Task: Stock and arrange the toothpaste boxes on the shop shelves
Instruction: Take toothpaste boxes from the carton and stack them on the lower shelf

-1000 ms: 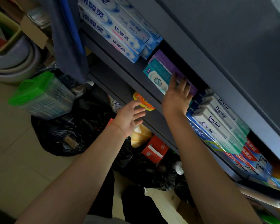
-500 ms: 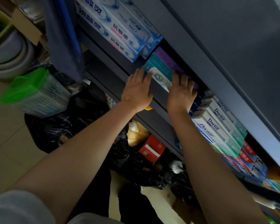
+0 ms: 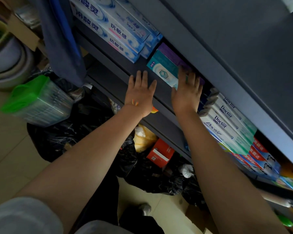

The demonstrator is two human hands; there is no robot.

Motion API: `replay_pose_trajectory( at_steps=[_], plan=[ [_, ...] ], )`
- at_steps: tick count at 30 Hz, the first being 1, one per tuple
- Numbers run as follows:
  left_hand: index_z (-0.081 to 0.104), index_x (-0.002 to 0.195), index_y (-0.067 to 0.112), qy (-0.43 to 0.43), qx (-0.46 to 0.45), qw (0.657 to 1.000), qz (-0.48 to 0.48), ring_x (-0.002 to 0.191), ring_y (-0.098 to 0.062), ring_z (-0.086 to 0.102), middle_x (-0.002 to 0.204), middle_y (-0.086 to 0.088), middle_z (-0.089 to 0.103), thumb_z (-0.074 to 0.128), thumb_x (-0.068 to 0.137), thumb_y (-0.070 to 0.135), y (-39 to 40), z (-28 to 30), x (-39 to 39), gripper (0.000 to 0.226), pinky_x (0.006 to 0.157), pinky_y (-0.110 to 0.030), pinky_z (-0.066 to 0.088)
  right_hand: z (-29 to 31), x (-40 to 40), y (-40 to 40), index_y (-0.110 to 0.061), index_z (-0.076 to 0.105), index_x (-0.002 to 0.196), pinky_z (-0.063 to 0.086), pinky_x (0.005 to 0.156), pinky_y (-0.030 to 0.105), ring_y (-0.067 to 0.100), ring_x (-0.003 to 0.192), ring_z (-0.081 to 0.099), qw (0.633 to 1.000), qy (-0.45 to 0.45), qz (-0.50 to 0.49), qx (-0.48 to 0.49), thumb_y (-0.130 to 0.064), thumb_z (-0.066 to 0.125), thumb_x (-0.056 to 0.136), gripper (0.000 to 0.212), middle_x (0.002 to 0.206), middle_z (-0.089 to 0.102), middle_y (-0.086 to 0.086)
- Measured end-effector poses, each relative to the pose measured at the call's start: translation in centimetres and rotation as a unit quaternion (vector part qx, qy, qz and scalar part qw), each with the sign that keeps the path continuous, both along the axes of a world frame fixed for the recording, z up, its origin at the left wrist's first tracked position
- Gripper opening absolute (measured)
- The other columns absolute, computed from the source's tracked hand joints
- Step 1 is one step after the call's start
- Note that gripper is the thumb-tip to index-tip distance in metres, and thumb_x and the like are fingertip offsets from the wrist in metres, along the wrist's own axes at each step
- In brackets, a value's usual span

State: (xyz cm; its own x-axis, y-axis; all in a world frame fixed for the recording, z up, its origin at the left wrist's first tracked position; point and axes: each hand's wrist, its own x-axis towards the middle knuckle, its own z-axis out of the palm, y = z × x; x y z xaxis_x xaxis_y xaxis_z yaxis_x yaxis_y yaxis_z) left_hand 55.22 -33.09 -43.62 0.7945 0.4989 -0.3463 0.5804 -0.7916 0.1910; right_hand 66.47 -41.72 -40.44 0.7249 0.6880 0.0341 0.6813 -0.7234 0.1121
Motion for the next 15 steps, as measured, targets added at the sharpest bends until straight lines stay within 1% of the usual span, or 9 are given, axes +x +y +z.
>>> replay_pose_trajectory(
  at_steps=[2, 3, 4, 5, 6, 7, 9, 12, 15],
  plan=[
    [0.024, 0.154, 0.019, -0.008, 0.025, 1.0, -0.001, 0.149, -0.039, 0.013, 0.161, -0.02, 0.014, 0.056, 0.095, 0.038, -1.3, 0.9, -0.7, 0.07, 0.12, -0.052, 0.013, 0.0, -1.7, -2.0, -0.01, 0.048, 0.14, 0.048, 0.095, 0.052, 0.042, 0.119, 0.055, 0.993, -0.052, 0.051, 0.088, -0.008, 0.064, 0.084, 0.058, 0.132, 0.055, 0.023],
    [0.036, 0.148, 0.016, -0.027, 0.037, 0.999, -0.006, 0.142, -0.037, 0.027, 0.154, -0.019, 0.03, 0.052, 0.095, 0.036, -2.3, 1.4, -1.2, 0.058, 0.116, -0.05, 0.024, -0.1, -2.8, -3.5, -0.008, 0.057, 0.129, 0.055, 0.082, 0.049, 0.041, 0.104, 0.062, 0.988, -0.051, 0.076, 0.126, -0.007, 0.063, 0.082, 0.048, 0.119, 0.061, 0.022],
    [0.047, 0.139, 0.014, -0.044, 0.045, 0.998, -0.011, 0.133, -0.035, 0.039, 0.143, -0.016, 0.043, 0.05, 0.096, 0.035, -3.4, 1.7, -1.9, 0.049, 0.107, -0.047, 0.033, 0.0, -4.0, -5.3, -0.008, 0.063, 0.116, 0.056, 0.065, 0.043, 0.039, 0.087, 0.066, 0.983, -0.031, 0.097, 0.15, -0.007, 0.062, 0.082, 0.034, 0.104, 0.065, 0.019],
    [0.054, 0.13, 0.012, -0.051, 0.038, 0.998, -0.015, 0.124, -0.033, 0.048, 0.132, -0.014, 0.053, 0.047, 0.096, 0.033, -4.6, 2.0, -2.7, 0.041, 0.099, -0.043, 0.039, 0.2, -5.3, -7.4, -0.009, 0.066, 0.103, 0.052, 0.052, 0.036, 0.036, 0.072, 0.065, 0.982, 0.009, 0.104, 0.156, -0.009, 0.06, 0.083, 0.021, 0.09, 0.066, 0.016],
    [0.058, 0.123, 0.012, -0.047, 0.012, 0.999, -0.015, 0.117, -0.032, 0.054, 0.125, -0.013, 0.059, 0.045, 0.096, 0.031, -6.0, 2.2, -3.5, 0.035, 0.092, -0.041, 0.043, 0.4, -6.5, -9.7, -0.01, 0.066, 0.095, 0.047, 0.048, 0.032, 0.035, 0.063, 0.063, 0.982, 0.06, 0.091, 0.151, -0.012, 0.058, 0.085, 0.013, 0.079, 0.065, 0.013],
    [0.059, 0.117, 0.012, -0.036, -0.025, 0.999, -0.017, 0.112, -0.033, 0.058, 0.12, -0.013, 0.063, 0.044, 0.097, 0.03, -7.4, 2.4, -4.3, 0.031, 0.086, -0.039, 0.046, 0.6, -7.7, -12.2, -0.011, 0.066, 0.093, 0.046, 0.048, 0.032, 0.035, 0.061, 0.062, 0.981, 0.11, 0.069, 0.145, -0.015, 0.056, 0.088, 0.012, 0.075, 0.065, 0.011],
    [0.06, 0.112, 0.012, -0.013, -0.078, 0.996, -0.042, 0.105, -0.034, 0.062, 0.116, -0.013, 0.065, 0.043, 0.099, 0.029, -10.8, 2.5, -5.9, 0.027, 0.08, -0.039, 0.049, 0.9, -9.8, -17.5, -0.014, 0.067, 0.097, 0.049, 0.052, 0.036, 0.036, 0.066, 0.064, 0.974, 0.178, 0.036, 0.134, -0.02, 0.055, 0.091, 0.014, 0.076, 0.067, 0.009],
    [0.059, 0.117, 0.013, 0.005, -0.102, 0.989, -0.103, 0.102, -0.031, 0.061, 0.117, -0.011, 0.063, 0.043, 0.101, 0.027, -17.6, 3.9, -7.7, 0.027, 0.077, -0.038, 0.051, 2.4, -11.8, -26.2, -0.016, 0.065, 0.096, 0.047, 0.052, 0.036, 0.035, 0.068, 0.063, 0.97, 0.203, -0.008, 0.133, -0.022, 0.053, 0.092, 0.014, 0.074, 0.066, 0.008],
    [0.062, 0.119, 0.017, -0.016, -0.098, 0.986, -0.136, 0.101, -0.03, 0.061, 0.115, -0.008, 0.066, 0.045, 0.1, 0.029, -26.4, 6.7, -8.9, 0.028, 0.078, -0.039, 0.052, 5.1, -13.2, -35.7, -0.018, 0.065, 0.099, 0.053, 0.059, 0.041, 0.033, 0.074, 0.064, 0.963, 0.206, -0.053, 0.164, -0.021, 0.055, 0.092, 0.013, 0.081, 0.069, 0.007]
  ],
)
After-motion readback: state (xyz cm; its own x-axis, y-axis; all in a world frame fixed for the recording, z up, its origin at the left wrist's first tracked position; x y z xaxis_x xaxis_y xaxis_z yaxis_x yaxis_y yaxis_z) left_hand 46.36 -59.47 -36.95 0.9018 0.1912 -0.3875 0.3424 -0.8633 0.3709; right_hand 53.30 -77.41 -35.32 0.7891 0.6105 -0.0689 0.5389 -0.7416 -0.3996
